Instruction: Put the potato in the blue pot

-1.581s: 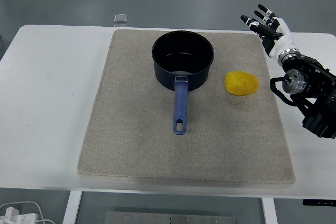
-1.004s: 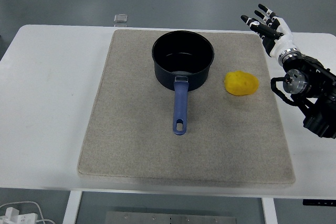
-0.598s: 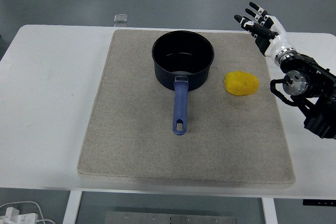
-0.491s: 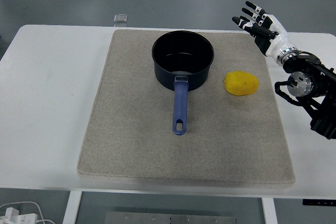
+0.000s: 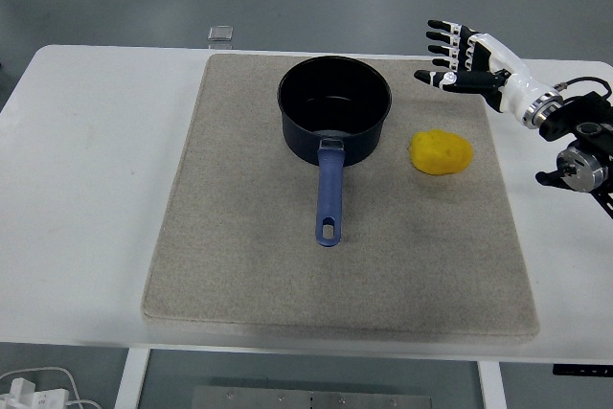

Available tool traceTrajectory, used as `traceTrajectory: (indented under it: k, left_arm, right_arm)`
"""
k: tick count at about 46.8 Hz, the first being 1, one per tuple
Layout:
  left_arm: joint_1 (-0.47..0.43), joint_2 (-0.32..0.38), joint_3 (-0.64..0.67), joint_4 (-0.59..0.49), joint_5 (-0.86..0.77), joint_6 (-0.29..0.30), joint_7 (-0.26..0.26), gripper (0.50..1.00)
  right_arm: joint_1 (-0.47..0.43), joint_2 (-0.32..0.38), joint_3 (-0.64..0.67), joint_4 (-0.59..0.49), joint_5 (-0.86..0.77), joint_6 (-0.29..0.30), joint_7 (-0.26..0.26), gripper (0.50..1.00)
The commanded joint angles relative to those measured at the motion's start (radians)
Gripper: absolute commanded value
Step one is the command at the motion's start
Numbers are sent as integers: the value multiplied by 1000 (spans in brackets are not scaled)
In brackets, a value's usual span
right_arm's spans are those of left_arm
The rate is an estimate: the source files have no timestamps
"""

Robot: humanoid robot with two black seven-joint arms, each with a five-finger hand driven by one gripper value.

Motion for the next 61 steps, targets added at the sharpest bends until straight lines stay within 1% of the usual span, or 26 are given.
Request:
traceTrajectory:
  k: [1, 8, 14, 18, 26, 33, 40, 50, 61]
  left_arm:
    - [0, 0, 0, 1, -1, -1, 0, 999]
    - [0, 0, 2, -1, 1, -1, 0, 999]
    - [-2, 0, 2, -2, 1, -1, 0, 999]
    - [-3, 0, 0, -2, 1, -1, 0, 999]
    - [-8, 0, 0, -2, 1, -1, 0, 999]
    - [-8, 0, 0, -4, 1, -1, 0, 999]
    - [-8, 0, 0, -2, 1, -1, 0, 999]
    - [-8, 0, 0, -2, 1, -1, 0, 999]
    - [-8, 0, 0, -1, 1, -1, 0, 999]
  right_arm:
    - [-7, -37, -21, 43, -60, -2, 14, 926]
    - [-35, -106, -36, 134, -129, -5, 24, 926]
    - [-58, -143, -38, 194, -190, -8, 27, 926]
    - [-70, -157, -38, 218, -268, -15, 45, 926]
    - [-99, -157, -38, 223, -420, -57, 56, 926]
    - [-107, -152, -44, 223, -479, -94, 76, 924]
    - [-110, -154, -81, 223, -519, -134, 93, 924]
    - [-113, -146, -84, 211, -519, -149, 97, 924]
    - [-121, -141, -76, 204, -509, -149, 102, 919]
